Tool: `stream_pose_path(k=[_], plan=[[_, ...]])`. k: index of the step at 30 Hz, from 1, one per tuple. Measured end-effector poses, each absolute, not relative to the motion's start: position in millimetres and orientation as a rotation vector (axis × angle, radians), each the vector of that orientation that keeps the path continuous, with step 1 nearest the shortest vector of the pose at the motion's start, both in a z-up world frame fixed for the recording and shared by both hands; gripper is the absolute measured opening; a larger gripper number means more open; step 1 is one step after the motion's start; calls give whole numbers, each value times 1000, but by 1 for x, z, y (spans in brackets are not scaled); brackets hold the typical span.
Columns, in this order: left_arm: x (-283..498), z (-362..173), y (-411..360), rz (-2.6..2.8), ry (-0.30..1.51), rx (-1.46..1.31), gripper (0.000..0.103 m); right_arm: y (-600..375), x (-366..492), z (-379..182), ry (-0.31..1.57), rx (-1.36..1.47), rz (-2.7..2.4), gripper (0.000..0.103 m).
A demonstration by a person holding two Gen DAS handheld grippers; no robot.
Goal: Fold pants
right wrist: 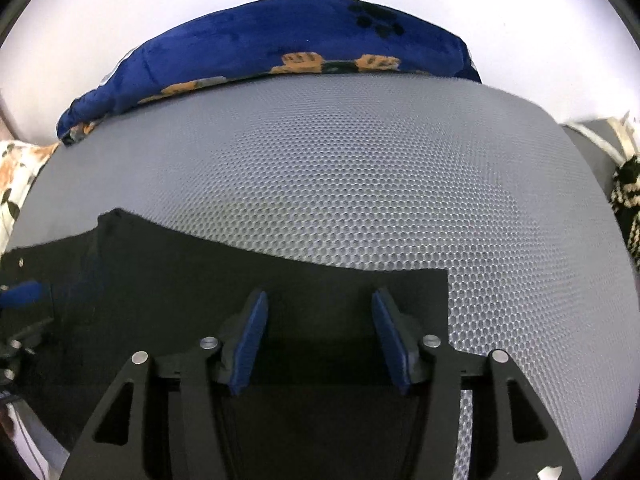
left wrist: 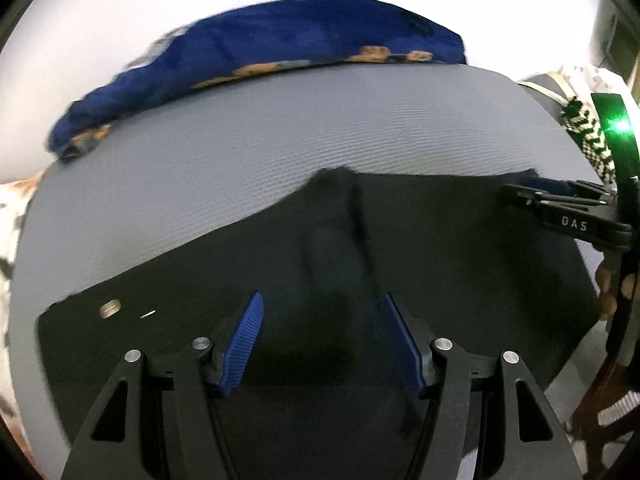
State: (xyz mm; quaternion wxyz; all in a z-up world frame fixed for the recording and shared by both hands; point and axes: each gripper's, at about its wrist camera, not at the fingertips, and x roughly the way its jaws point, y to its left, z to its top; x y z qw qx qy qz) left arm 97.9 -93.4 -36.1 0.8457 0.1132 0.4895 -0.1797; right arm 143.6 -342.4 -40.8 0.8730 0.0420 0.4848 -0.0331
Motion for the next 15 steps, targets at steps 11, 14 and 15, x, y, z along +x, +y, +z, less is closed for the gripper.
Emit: stream_pose_path(k=[11, 14, 15], plan=[[54, 6, 66, -313, 978, -131, 67, -286, 116, -50, 1024, -73, -31, 55], [47, 5, 106, -262, 982, -232, 67, -279, 113, -51, 1027, -84, -13, 55], [44, 5, 117, -247, 980, -260, 67, -278, 113, -51, 1024, -95, -17, 55]])
